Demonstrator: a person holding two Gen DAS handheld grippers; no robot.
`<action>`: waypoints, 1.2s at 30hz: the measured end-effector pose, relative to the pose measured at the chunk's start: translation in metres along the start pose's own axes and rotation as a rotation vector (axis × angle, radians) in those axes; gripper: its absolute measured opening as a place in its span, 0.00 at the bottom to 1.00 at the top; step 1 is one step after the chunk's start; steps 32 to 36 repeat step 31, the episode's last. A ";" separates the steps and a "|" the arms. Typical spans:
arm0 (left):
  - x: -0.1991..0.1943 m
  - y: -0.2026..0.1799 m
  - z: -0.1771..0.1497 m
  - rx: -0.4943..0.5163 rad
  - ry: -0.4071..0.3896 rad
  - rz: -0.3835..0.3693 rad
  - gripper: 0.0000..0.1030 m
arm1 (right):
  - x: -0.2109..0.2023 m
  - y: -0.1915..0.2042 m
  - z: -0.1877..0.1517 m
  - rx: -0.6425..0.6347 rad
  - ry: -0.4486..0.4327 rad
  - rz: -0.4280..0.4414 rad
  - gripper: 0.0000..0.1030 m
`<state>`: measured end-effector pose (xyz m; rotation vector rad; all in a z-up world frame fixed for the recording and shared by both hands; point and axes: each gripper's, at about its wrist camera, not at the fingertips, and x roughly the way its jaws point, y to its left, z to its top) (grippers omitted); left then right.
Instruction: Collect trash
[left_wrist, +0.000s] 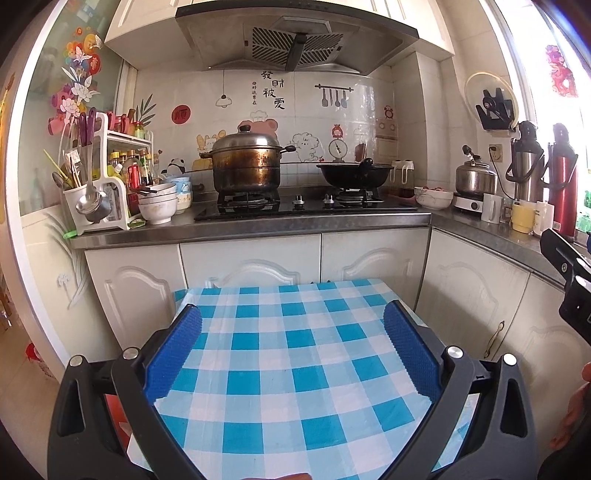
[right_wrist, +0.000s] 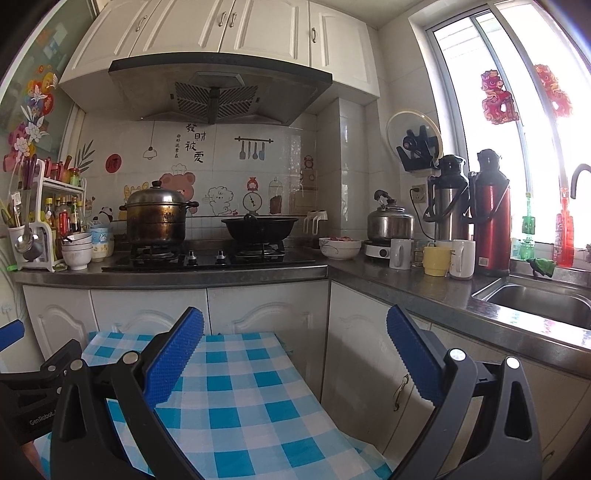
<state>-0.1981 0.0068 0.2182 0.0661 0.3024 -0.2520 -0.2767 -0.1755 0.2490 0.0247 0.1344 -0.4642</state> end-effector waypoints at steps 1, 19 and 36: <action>0.000 0.000 0.000 -0.001 0.001 0.001 0.96 | 0.001 0.000 0.000 0.000 0.000 0.000 0.95; 0.041 0.000 -0.019 -0.007 0.095 0.004 0.96 | 0.038 0.013 -0.022 -0.020 0.090 0.034 0.95; 0.173 0.020 -0.096 -0.075 0.423 0.153 0.96 | 0.154 0.048 -0.111 -0.065 0.430 0.107 0.95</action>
